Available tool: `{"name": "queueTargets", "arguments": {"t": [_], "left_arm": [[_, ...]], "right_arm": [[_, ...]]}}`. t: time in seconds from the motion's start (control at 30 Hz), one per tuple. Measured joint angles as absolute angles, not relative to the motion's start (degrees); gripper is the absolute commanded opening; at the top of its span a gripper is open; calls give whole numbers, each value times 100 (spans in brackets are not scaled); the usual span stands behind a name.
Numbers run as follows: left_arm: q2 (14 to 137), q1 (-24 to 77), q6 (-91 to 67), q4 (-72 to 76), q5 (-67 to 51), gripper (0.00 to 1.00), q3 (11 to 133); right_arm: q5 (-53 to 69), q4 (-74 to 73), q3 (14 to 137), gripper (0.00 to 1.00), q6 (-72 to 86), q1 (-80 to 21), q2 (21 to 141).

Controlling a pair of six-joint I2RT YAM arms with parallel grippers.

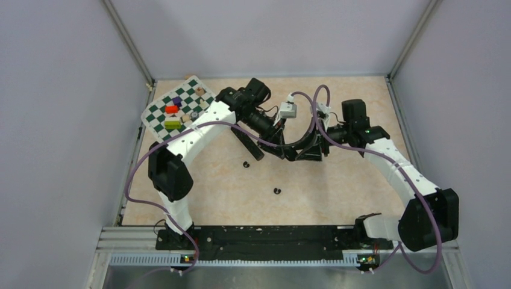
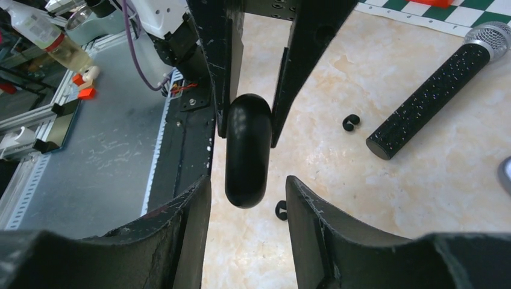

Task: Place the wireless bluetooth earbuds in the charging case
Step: Open the charging case.

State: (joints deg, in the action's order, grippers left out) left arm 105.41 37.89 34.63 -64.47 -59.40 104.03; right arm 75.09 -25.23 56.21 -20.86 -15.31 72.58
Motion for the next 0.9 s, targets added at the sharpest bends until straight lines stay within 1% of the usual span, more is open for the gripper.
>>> {"name": "queueTargets", "arguments": {"t": [0.1, 0.27, 0.37, 0.4, 0.5, 0.53, 0.6, 0.63, 0.7, 0.8, 0.9], "left_arm": [[10543, 3789, 3463, -6449, -5940, 5, 10403], [10543, 3789, 3446, -6493, -5979, 5, 10403], [10543, 3795, 3446, -6497, -5983, 7, 10403], [10543, 3793, 3448, -6497, -5979, 11, 10403], [10543, 3795, 3448, -6497, -5977, 47, 10401], [10543, 3795, 3448, -6497, -5975, 54, 10401], [10543, 3798, 3459, -6473, -5975, 65, 10401], [10543, 3798, 3452, -6466, -5975, 69, 10401], [10543, 3798, 3428, -6455, -5975, 73, 10394], [10538, 3793, 3354, -6375, -5975, 75, 10326], [10536, 3780, 3157, -6165, -5981, 76, 10180]], "right_arm": [[7489, -2486, 5621, 45, -2075, -1647, 7240], [7400, -2484, 5623, 27, -2095, -1826, 7234], [7321, -2515, 5623, 21, -2088, -1826, 7234], [7312, -2526, 5623, 20, -2091, -1826, 7234], [7308, -2550, 5625, 18, -2099, -1826, 7234], [7310, -2561, 5625, 18, -2102, -1826, 7234], [7312, -2620, 5627, 15, -2132, -1828, 7227], [7310, -2646, 5627, 13, -2141, -1826, 7216], [7279, -2659, 5627, 13, -2137, -1826, 7170], [7199, -2508, 5627, 13, -1946, -1782, 7050], [7076, -2018, 5570, 13, -1559, -1741, 6912]]}}
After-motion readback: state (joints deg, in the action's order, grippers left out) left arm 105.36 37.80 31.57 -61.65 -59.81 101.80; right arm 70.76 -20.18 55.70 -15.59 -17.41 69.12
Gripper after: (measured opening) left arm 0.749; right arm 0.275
